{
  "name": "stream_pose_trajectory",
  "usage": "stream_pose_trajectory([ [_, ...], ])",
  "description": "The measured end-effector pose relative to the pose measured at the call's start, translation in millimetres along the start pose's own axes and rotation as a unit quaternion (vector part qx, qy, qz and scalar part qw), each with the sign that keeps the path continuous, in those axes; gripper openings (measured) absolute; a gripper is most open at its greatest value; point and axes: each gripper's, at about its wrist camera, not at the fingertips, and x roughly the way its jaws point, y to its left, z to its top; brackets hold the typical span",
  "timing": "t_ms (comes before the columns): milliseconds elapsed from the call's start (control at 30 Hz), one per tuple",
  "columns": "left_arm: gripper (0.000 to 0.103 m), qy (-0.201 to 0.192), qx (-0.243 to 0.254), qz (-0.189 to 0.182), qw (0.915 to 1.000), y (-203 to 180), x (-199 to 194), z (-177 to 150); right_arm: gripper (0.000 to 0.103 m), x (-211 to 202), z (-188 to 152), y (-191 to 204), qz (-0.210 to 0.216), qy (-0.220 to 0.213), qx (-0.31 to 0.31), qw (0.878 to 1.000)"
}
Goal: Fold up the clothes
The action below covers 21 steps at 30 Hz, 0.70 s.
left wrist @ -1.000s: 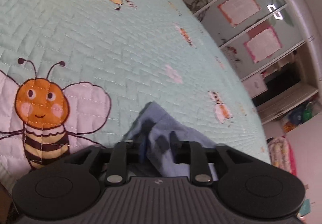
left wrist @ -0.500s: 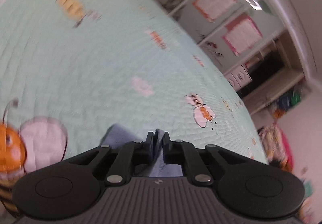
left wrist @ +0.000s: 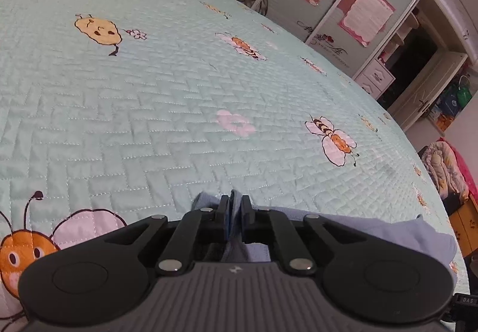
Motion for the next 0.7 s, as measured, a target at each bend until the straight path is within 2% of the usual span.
stream_pose_trajectory([
  [67, 0.009, -0.001, 0.013, 0.016, 0.9998, -2.9, 3.4, -3.1, 0.003, 2.7, -0.4, -0.4, -0.01, 0.006, -0.008, 1.0],
  [200, 0.01, -0.013, 0.025, 0.036, 0.999, -9.2, 3.9, -6.1, 0.003, 2.4, -2.1, -6.9, 0.001, 0.004, 0.008, 1.0],
  [433, 0.007, -0.003, 0.013, 0.029, 0.9995, -3.7, 1.4, -1.2, 0.003, -3.9, -1.1, -13.4, 0.044, -0.009, 0.047, 0.998],
  [633, 0.008, -0.002, 0.024, 0.043, 0.9988, -5.9, 5.4, -1.9, 0.003, 0.2, -5.7, -17.0, 0.041, 0.0, 0.046, 0.998],
  [700, 0.012, -0.008, 0.016, 0.05, 0.9986, -4.9, 4.6, -2.6, 0.003, 1.2, -6.0, -16.8, 0.036, 0.004, 0.037, 0.999],
])
